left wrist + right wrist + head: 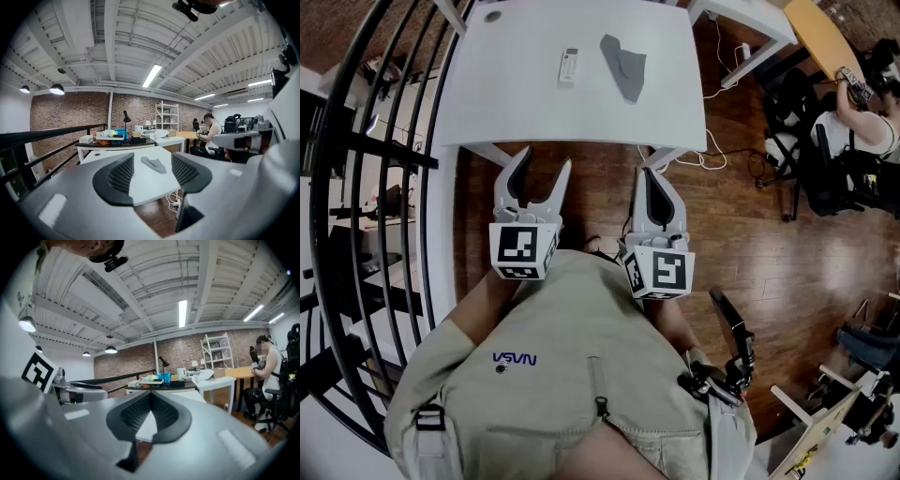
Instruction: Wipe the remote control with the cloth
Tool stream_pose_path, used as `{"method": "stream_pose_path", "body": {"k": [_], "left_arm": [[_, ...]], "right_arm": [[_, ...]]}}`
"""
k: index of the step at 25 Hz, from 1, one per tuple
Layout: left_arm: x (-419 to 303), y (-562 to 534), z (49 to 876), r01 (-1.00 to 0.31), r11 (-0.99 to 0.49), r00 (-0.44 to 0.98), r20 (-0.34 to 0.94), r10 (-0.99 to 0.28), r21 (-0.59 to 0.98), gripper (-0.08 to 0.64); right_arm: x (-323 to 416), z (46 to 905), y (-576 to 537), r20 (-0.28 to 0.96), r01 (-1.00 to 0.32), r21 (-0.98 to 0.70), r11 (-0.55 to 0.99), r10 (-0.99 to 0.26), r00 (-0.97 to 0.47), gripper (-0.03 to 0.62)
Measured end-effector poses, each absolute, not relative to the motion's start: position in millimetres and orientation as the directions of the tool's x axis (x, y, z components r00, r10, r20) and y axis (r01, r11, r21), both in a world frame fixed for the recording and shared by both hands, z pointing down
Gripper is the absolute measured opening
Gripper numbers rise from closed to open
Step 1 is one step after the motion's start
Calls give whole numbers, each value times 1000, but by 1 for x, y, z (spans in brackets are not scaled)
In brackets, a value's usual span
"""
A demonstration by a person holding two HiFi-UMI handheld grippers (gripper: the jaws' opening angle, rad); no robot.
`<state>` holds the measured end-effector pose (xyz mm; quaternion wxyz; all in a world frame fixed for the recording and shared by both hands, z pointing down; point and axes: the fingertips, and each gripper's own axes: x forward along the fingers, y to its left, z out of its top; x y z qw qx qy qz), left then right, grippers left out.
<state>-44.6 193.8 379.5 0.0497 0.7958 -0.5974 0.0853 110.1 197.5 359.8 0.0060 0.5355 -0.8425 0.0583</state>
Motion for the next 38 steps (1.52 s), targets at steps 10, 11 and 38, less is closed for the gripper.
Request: {"method": "stream_pose_path", "body": {"k": [10,11,38], "left_arm": [[-77,56,458,-947,-289,321,370,-872,141,328],[-79,43,470,-942,-294,336,396,-855,165,333],[-85,-93,642,-972,-112,235,811,-535,208,236]], "right_arm": [[88,370,106,137,-937,-31,348,-927,-349,3],[83,369,95,147,-941,-17,339,-930,-338,3],[29,387,-95,239,-849,2,528,-825,-513,3]]}}
